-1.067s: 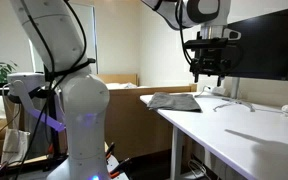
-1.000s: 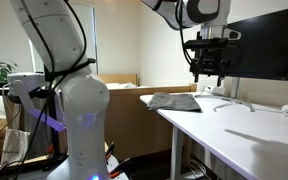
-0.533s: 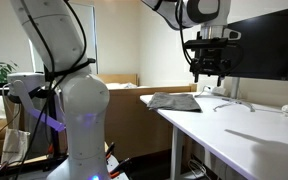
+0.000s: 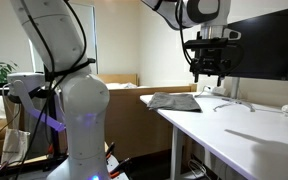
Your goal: Wipe the desk with the cloth
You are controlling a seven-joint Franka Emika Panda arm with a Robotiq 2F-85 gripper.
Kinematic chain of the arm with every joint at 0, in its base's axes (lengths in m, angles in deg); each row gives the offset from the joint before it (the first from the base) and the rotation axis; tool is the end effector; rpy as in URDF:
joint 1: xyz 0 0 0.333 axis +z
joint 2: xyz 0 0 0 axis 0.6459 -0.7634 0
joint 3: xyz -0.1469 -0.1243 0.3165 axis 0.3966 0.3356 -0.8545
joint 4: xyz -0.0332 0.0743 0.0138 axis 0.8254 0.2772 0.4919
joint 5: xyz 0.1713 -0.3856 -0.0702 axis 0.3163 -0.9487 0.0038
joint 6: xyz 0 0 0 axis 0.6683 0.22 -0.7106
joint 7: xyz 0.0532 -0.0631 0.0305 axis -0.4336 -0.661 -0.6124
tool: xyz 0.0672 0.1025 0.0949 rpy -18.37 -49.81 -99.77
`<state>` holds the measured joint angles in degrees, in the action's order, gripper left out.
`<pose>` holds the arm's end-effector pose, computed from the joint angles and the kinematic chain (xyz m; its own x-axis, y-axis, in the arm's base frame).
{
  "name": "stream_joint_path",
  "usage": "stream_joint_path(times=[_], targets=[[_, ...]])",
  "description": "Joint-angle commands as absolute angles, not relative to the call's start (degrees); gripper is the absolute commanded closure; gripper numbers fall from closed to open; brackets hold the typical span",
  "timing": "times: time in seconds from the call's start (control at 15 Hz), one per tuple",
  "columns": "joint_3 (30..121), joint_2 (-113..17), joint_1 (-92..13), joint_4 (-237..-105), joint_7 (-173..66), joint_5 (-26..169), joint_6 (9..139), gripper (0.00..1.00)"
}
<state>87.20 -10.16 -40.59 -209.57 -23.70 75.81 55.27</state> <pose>0.4525 -0.1382 0.4930 0.9779 0.1579 0.1369 0.1678 -0.9838 -0.0639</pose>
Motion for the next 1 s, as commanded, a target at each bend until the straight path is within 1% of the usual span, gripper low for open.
stream_joint_path(times=[0.0,0.73,0.93], targets=[[85.92,-10.33,-42.02,-209.44,-23.26,76.37,55.10,0.00],[85.92,-10.33,-42.02,-209.44,-23.26,76.37,55.10,0.00],[84.14,-10.70,-41.94,-209.63,-25.55,75.22,56.05,0.00]])
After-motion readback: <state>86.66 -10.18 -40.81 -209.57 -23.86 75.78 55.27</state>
